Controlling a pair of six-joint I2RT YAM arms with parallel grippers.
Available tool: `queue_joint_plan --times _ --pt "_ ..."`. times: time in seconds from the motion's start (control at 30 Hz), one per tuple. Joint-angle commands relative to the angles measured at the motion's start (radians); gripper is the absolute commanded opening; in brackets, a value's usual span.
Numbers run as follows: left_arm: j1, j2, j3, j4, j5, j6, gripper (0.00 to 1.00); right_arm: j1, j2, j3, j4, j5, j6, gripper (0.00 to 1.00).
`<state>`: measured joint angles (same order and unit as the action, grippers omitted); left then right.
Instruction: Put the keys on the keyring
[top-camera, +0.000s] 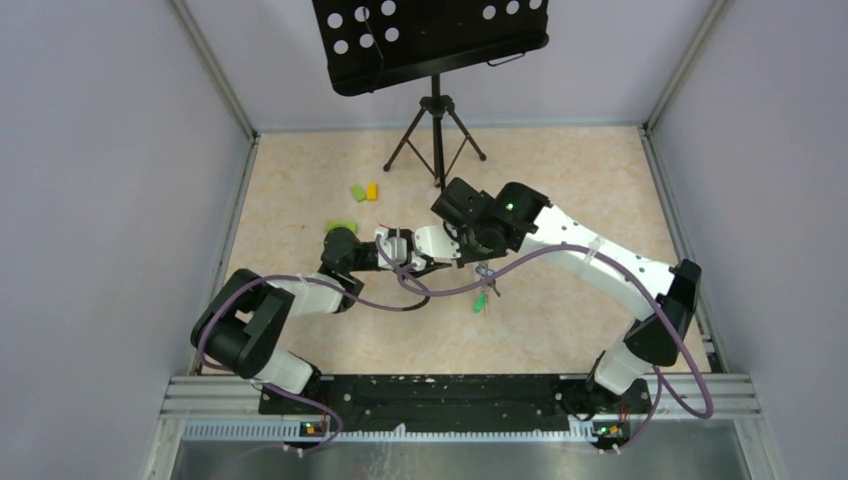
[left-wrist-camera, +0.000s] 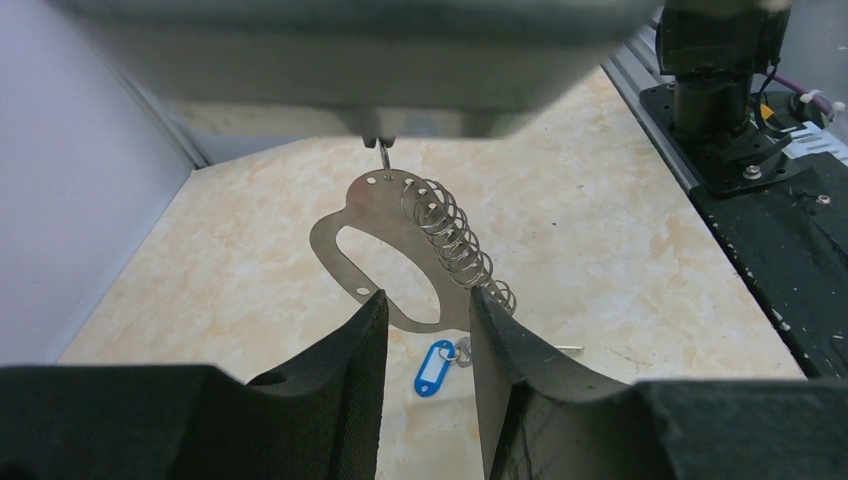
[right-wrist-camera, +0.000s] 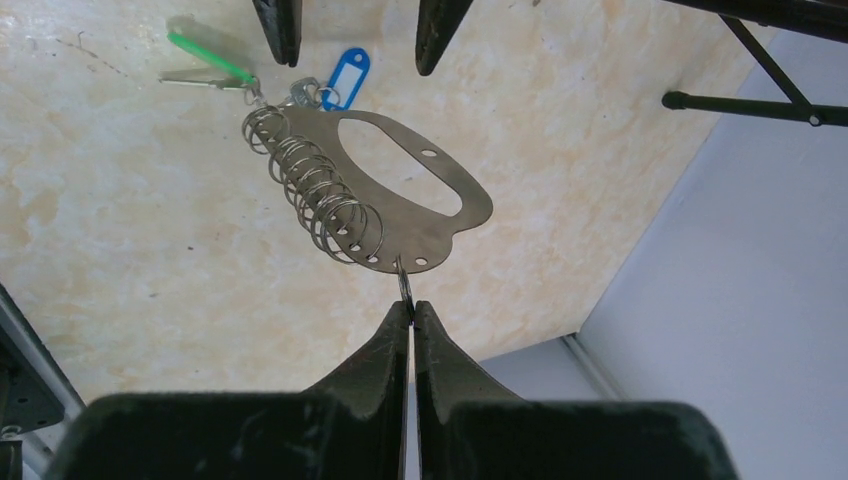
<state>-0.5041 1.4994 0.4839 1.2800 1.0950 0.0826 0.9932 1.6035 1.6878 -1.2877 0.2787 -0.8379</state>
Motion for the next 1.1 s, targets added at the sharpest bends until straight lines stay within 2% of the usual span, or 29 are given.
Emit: queue_joint_plan --times 0.0,0.2,0.47,0.83,1.07 --pt "0.002 -0.018 0.014 0.000 -0.040 0.018 0.39 0.015 0.029 0.023 -0.005 0.044 0.000 0.00" --pt "0.002 -0.002 0.011 0.086 -0.040 -0.071 0.38 0.015 0.007 0.074 0.008 -0.129 0.027 0.00" --pt "-0.003 0.027 0.041 0.213 -0.018 -0.261 0.34 -0.019 -0.047 0.014 0.101 -0.267 0.059 0.00" --pt "-0.021 0.048 0.067 0.173 -0.011 -0.265 0.35 -0.048 -0.086 -0.045 0.192 -0.347 0.089 0.00" --pt "-0.036 0.077 0.075 0.213 0.014 -0.298 0.36 -0.051 -0.087 -0.051 0.203 -0.354 0.095 0.00"
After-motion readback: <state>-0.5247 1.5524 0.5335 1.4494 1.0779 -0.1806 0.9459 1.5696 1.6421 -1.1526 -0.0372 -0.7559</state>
